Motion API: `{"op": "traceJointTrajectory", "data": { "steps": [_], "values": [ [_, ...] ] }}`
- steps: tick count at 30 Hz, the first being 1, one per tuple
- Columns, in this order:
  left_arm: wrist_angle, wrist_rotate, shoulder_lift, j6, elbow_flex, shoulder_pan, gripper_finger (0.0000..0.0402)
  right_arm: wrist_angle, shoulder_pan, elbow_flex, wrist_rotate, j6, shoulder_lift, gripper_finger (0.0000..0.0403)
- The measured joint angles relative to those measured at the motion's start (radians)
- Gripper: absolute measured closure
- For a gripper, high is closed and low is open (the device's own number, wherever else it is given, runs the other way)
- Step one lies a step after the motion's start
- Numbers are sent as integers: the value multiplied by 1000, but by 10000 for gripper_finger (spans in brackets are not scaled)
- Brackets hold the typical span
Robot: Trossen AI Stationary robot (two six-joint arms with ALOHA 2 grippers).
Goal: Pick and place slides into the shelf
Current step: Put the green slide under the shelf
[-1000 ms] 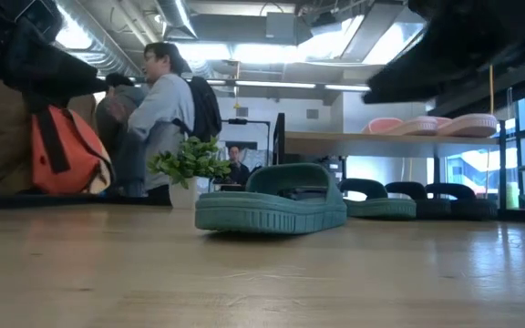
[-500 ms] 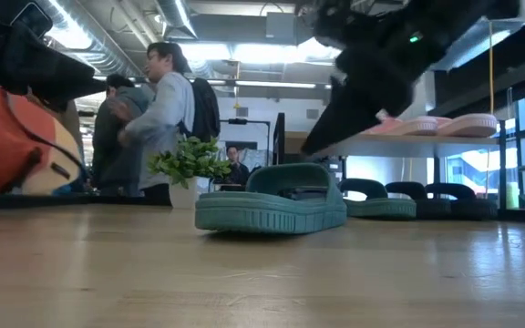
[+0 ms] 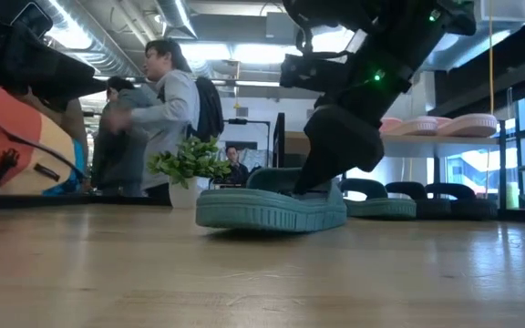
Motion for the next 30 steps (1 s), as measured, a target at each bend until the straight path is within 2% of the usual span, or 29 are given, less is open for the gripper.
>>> {"op": "traceJointTrajectory", "data": {
  "steps": [12, 21, 30],
  "values": [
    [0, 0, 0, 1, 0, 1, 233, -35, -5, -1, 37, -2, -4, 302],
    [0, -1, 0, 39, 0, 1, 233, -85, -5, -1, 74, -3, -4, 378],
    [0, 0, 0, 53, 0, 1, 233, -149, 0, -3, 91, 4, -27, 388]
  ]
}}
